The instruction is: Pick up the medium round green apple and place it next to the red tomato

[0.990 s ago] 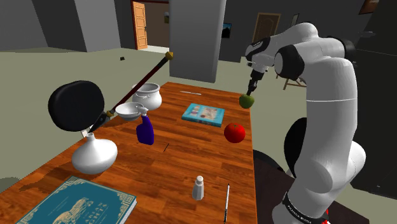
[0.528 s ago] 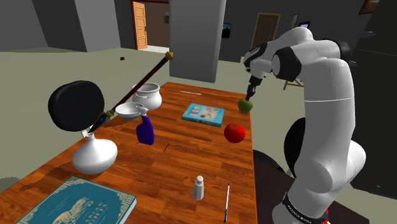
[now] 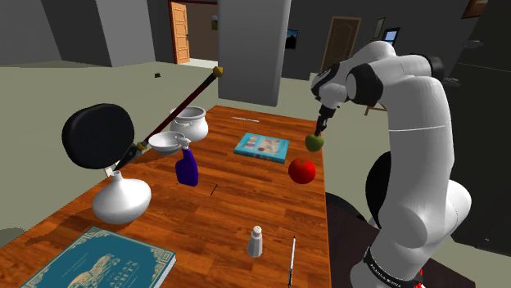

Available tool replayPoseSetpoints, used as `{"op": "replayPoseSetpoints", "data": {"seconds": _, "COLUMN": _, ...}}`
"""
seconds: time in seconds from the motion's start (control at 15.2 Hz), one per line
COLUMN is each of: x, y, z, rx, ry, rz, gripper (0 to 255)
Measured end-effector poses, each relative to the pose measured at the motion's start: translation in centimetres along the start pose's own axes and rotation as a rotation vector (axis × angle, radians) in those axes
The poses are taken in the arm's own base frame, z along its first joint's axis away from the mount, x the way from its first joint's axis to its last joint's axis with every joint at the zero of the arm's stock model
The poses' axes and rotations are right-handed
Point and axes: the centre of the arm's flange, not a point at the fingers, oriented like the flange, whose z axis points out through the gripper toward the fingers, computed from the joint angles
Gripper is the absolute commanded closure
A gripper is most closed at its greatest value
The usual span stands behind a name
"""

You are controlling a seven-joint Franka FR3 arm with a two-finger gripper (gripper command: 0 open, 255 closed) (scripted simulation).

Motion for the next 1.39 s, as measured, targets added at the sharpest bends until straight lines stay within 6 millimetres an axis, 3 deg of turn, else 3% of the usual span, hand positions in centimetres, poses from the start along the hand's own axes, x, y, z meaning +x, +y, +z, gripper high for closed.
{"op": "replayPoseSetpoints", "data": {"seconds": 0.79, "x": -1.0, "y": -0.2, "z": 6.4, "rx": 0.0, "ry": 0.0, "rz": 0.0, "gripper": 255}}
{"op": "replayPoseSetpoints", "data": {"seconds": 1.25, "x": -1.1, "y": -0.3, "z": 6.9, "rx": 0.0, "ry": 0.0, "rz": 0.0, "gripper": 255}}
{"op": "replayPoseSetpoints", "data": {"seconds": 1.32, "x": -1.1, "y": -0.3, "z": 6.9, "rx": 0.0, "ry": 0.0, "rz": 0.0, "gripper": 0}}
{"op": "replayPoseSetpoints", "data": {"seconds": 1.39, "x": -1.1, "y": -0.3, "z": 6.9, "rx": 0.0, "ry": 0.0, "rz": 0.0, "gripper": 0}}
